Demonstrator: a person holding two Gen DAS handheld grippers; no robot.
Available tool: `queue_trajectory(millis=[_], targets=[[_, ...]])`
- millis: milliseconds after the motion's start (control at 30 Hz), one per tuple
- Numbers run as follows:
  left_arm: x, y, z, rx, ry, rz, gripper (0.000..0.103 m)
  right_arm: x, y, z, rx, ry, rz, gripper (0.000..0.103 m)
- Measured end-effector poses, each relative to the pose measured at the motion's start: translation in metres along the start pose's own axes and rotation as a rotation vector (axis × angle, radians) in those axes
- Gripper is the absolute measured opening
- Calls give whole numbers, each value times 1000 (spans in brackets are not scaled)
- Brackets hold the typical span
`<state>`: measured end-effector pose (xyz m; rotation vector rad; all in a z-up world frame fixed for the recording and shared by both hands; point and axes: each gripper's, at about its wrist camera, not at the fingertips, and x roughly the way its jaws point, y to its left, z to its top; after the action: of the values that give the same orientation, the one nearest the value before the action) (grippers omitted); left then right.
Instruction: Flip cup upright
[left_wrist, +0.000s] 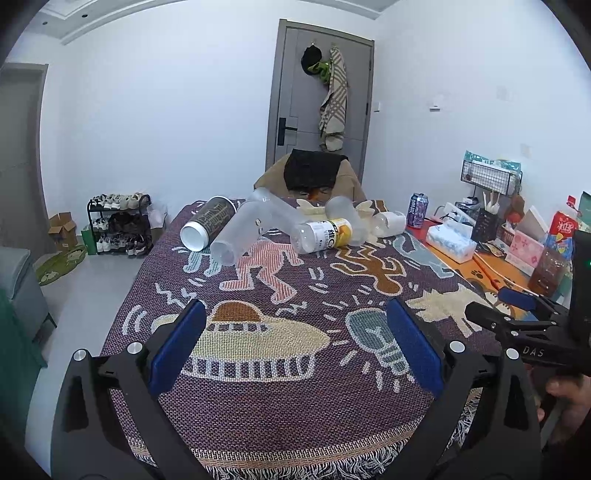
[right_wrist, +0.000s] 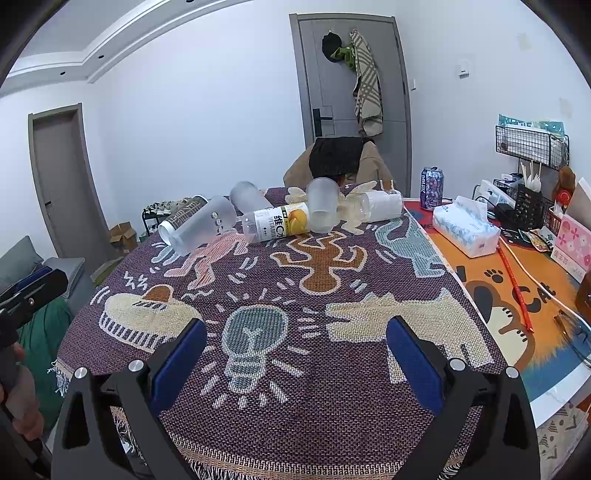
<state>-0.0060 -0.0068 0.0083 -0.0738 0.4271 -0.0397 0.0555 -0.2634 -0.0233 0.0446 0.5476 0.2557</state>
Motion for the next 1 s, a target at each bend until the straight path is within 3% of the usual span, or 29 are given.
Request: queue_trajectory(millis=[467,1000], targets=[[25,-18,15,56,42,-21,97,10,-27,5,57,0,-3,96],[105,-63,64,109,102,-116,97,47,-98,31,199,12,-60,96]])
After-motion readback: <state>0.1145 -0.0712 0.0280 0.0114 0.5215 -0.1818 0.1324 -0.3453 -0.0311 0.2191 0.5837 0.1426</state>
